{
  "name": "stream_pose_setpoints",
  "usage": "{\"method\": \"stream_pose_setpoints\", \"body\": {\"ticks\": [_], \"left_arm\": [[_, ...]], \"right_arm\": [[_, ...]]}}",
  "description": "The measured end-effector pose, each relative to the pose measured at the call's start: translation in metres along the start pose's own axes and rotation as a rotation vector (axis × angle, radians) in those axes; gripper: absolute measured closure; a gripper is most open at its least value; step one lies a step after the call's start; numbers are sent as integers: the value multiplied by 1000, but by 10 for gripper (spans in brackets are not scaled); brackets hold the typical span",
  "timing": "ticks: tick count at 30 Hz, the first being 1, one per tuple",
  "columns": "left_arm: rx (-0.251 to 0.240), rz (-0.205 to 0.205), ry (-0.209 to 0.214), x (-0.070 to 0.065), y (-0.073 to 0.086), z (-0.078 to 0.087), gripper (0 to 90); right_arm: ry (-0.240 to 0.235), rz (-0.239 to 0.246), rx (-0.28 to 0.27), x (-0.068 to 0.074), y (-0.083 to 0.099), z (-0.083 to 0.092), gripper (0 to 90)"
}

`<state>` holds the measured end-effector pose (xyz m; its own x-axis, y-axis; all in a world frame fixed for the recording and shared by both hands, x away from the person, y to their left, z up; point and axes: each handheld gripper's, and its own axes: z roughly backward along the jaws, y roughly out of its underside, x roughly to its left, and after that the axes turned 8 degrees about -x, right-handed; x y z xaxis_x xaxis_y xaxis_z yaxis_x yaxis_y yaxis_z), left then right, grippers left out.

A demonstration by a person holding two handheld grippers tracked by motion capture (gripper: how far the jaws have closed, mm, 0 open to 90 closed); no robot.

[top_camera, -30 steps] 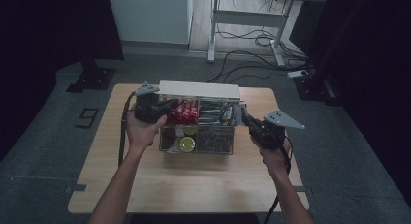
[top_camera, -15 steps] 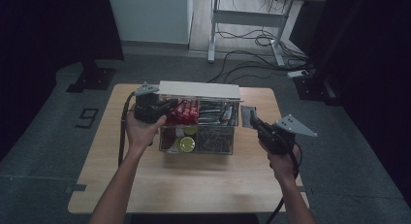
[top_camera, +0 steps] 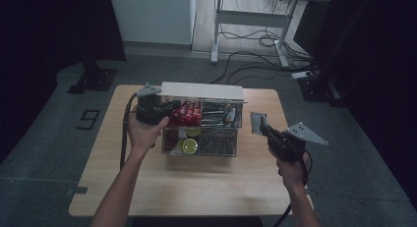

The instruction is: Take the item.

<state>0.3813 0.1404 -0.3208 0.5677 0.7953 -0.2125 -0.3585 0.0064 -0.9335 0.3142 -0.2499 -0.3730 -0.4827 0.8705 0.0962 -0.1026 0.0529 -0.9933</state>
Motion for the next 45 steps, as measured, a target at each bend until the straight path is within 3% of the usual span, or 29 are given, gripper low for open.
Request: {"method": "stream_pose_setpoints", "body": {"ticks": [23, 45], "left_arm": [[1, -1, -3, -1, 0, -1, 900], [2, -1, -5, -1, 1, -2, 900]], "right_arm": [[30, -50, 56, -24, 36, 8, 875], [85, -117, 146, -49, 87, 10, 875]]}}
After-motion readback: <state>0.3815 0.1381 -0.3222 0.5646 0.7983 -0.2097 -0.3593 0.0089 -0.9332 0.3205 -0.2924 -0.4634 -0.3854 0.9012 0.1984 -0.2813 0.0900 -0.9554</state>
